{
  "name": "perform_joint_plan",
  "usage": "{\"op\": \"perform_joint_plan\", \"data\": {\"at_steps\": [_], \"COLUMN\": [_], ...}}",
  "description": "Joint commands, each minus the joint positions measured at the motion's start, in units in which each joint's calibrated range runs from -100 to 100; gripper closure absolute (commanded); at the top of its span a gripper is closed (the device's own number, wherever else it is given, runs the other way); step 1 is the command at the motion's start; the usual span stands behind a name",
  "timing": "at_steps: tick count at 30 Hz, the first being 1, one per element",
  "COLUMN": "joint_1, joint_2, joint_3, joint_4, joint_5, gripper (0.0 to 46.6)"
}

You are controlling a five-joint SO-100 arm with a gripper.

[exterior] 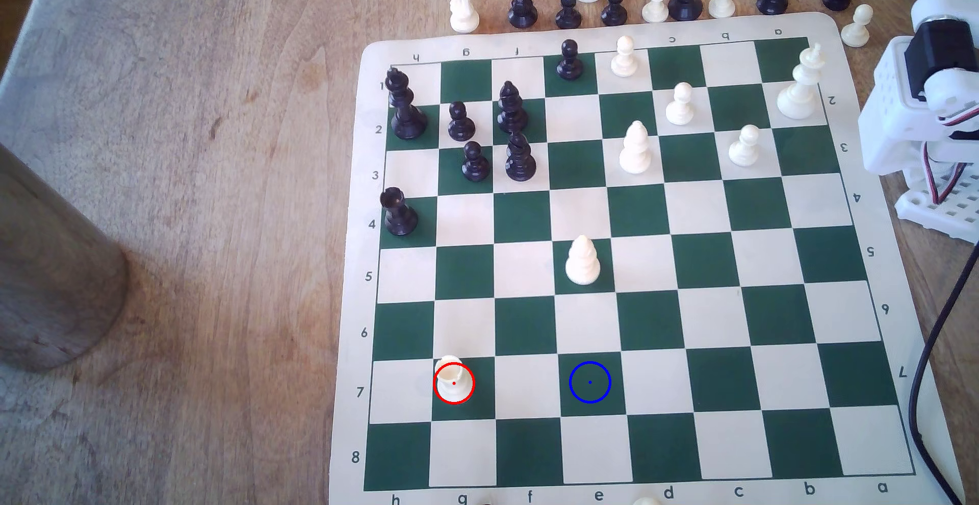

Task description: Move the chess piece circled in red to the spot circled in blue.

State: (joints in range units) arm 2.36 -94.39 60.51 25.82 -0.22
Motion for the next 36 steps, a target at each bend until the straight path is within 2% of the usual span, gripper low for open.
{"op": "perform_joint_plan", "data": {"at_steps": [1, 4, 5, 9, 11, 21, 28, 31, 36], "joint_1": [-3.2, -7.3, -9.2, -15.6, -17.1, -19.8, -19.5, -19.8, -20.5], "joint_2": [9.0, 15.3, 16.8, 22.0, 24.1, 39.9, 52.5, 59.7, 76.3], "joint_3": [-14.4, -19.3, -18.9, -19.0, -18.8, -19.9, -20.8, -23.8, -36.3], "joint_4": [28.1, 36.1, 37.6, 41.6, 41.6, 32.2, 20.6, 18.3, 17.2], "joint_5": [-0.8, 0.0, 0.7, 0.8, 0.6, -0.7, -1.9, -1.9, -1.9], "gripper": [41.3, 40.1, 37.8, 31.9, 31.5, 31.2, 31.2, 31.3, 31.3]}}
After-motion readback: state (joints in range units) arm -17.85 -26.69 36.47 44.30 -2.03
